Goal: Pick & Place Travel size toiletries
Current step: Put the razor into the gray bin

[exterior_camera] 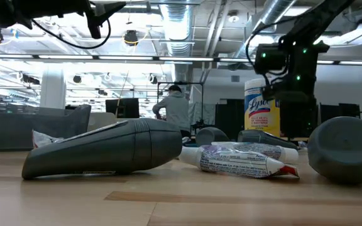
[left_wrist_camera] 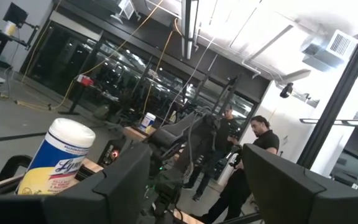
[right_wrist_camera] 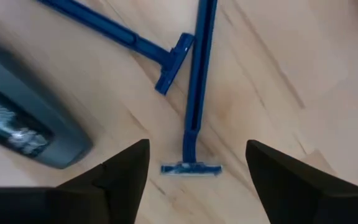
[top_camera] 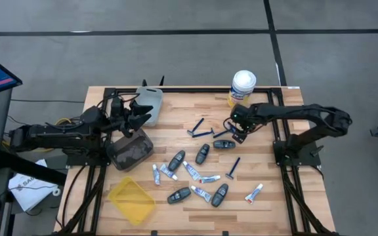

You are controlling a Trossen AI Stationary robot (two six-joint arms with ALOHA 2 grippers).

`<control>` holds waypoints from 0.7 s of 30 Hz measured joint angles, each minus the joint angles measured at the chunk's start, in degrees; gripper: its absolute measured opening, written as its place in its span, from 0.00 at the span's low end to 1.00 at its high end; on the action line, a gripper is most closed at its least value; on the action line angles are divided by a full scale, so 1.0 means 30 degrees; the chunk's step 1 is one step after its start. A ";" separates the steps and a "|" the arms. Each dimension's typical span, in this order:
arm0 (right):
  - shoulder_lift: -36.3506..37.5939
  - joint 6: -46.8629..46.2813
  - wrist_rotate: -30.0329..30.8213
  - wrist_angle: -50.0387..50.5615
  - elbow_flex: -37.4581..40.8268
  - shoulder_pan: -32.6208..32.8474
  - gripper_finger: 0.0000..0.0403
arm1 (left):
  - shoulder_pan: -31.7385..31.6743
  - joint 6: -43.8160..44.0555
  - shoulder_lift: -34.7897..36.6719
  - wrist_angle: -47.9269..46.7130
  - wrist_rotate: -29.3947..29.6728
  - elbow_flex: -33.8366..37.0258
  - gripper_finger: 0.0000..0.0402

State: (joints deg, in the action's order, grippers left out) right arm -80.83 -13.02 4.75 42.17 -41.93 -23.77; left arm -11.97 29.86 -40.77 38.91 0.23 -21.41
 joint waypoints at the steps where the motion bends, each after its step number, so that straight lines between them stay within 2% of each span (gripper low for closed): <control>1: -0.0283 0.0181 0.0010 -0.0068 0.0000 0.0000 0.64 | 0.0000 -0.0006 0.0000 -0.0004 0.0000 0.0000 0.63; 14: -0.3563 0.0512 -0.0124 -0.0911 -0.0174 0.0000 0.61 | 0.0000 0.0184 0.0000 -0.0026 -0.0041 0.0000 0.63; 17: -0.3593 0.0378 -0.0187 -0.0893 -0.0189 -0.0013 0.53 | 0.0000 0.0190 0.0000 -0.0026 -0.0205 0.0000 0.63; 21: -0.3353 -0.0047 -0.0424 -0.0853 -0.0090 -0.0087 0.35 | 0.0000 0.0191 0.0000 -0.0026 -0.0211 0.0000 0.63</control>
State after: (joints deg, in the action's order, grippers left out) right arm -90.89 -13.16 3.47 39.61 -42.20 -24.03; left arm -11.97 30.44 -40.77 38.83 -0.40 -21.41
